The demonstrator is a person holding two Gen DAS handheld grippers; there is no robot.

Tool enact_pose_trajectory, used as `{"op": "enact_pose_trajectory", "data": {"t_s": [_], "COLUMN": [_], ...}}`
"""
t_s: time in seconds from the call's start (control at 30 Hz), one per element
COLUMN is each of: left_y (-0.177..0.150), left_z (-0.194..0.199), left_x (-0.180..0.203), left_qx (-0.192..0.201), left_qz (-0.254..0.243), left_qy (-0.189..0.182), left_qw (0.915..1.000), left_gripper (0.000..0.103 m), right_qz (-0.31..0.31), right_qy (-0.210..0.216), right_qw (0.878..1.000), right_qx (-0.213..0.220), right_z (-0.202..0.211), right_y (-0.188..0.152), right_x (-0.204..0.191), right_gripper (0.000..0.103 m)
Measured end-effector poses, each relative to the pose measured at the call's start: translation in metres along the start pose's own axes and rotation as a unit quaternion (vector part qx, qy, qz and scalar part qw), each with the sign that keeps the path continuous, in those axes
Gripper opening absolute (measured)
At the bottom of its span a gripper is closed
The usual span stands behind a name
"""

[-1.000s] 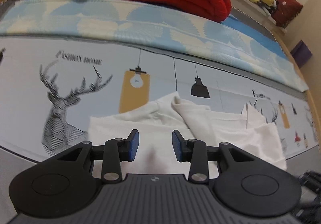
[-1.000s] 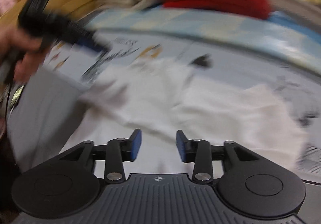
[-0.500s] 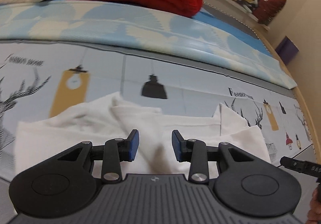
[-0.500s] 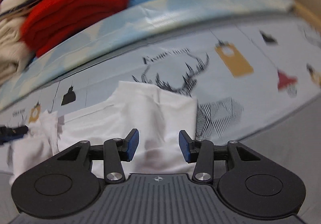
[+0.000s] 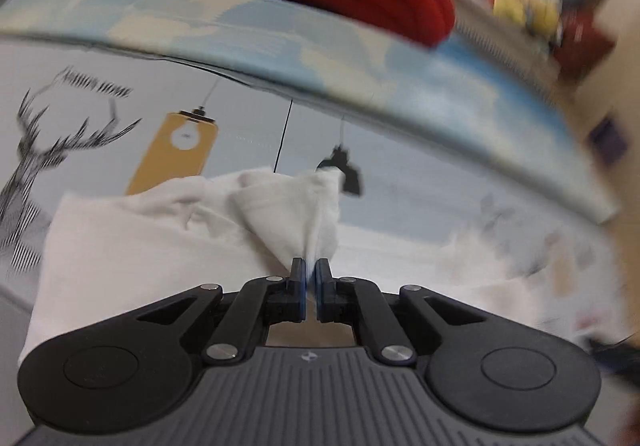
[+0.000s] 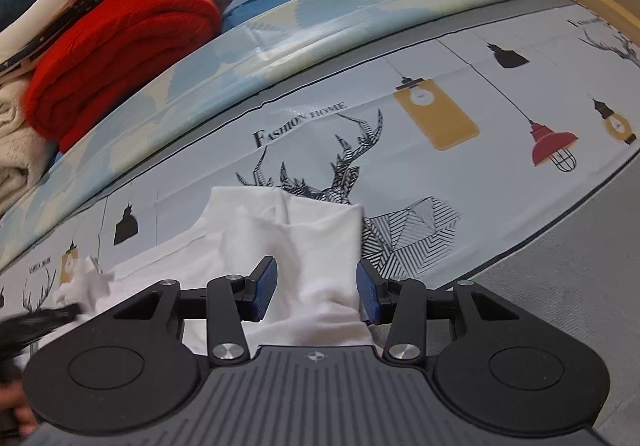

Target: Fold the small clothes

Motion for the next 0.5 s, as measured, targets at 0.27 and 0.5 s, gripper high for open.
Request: {"op": "enact_pose_trajectory", "data": {"t_s": [0.27,0.5], "left_y": [-0.012,-0.005], "left_z": [0.038,-0.002], "left_x": [-0.064,-0.103], "left_qx": [-0.042,-0.088], "left_qz": [0.082,0.115], "left_qy": [0.018,0.037], "left_qw": [0.9956,0.9888], "left_gripper": [0.039,0.040], "right_qz": [-0.021,-0.058], "right_qy": [0.008,0.023], "right_qw": [1.000,0.998], "right_qx": [0.002,-0.030], "right_z": [0.002,-0.005], "right_y": [0.002,-0.011], "right_x": [0.007,0.013], "right_gripper": [0.046,0.046]}}
Point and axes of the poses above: each gripper's, at about its wrist camera, not at the fingertips, and z roughly against the way its jaws point, x to its right, y to its top, the point moved 2 cm from there along -z, roughly the way its jaws point, and after that the axes turned 5 degrees about y, right-handed, at the moved point
